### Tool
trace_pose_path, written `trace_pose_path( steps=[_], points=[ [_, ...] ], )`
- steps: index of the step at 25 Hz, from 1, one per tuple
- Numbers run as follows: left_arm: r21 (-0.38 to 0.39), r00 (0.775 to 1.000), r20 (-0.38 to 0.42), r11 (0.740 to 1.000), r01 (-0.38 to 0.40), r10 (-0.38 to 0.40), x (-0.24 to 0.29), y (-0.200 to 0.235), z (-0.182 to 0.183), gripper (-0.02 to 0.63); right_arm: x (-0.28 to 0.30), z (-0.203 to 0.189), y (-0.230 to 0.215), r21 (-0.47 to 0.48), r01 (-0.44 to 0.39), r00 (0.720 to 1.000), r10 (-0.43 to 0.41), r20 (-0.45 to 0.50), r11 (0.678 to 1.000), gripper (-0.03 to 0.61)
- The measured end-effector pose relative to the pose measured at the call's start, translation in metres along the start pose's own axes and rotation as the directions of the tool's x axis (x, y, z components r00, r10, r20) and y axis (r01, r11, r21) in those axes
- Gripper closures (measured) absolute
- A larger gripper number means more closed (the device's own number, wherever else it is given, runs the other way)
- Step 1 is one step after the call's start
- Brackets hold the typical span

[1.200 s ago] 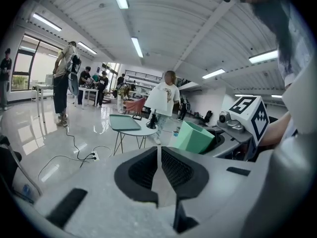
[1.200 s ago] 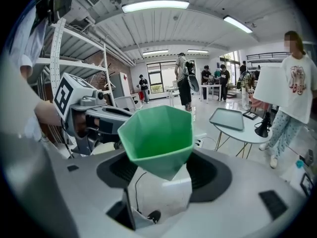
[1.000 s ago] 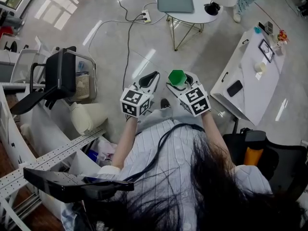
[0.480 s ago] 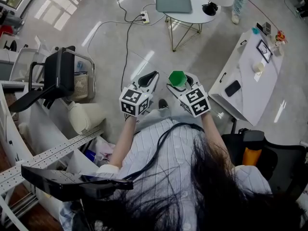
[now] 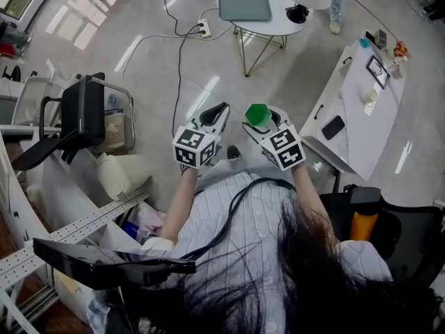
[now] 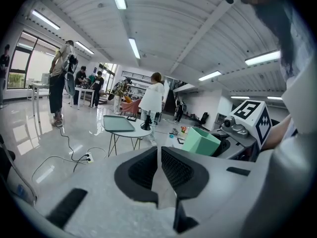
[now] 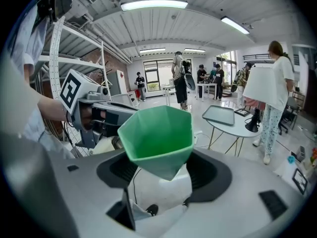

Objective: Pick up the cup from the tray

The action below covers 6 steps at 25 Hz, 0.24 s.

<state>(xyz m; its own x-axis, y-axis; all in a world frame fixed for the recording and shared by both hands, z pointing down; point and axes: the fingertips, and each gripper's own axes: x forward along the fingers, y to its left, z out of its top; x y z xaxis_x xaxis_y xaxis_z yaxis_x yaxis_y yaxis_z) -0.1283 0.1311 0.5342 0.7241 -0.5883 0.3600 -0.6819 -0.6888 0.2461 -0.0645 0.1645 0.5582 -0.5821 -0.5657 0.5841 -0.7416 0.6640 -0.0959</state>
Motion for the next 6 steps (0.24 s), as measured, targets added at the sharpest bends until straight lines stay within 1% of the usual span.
trace_pose_path(
  steps=[6],
  points=[
    [-0.003,1.0,-0.015,1.0,0.007,-0.007,0.0081,0.0071,-0.0026,0.578,0.0049,0.0049,-0.0101,0.007,0.007,1.0,-0.007,0.006,1.0,0.275]
  ],
)
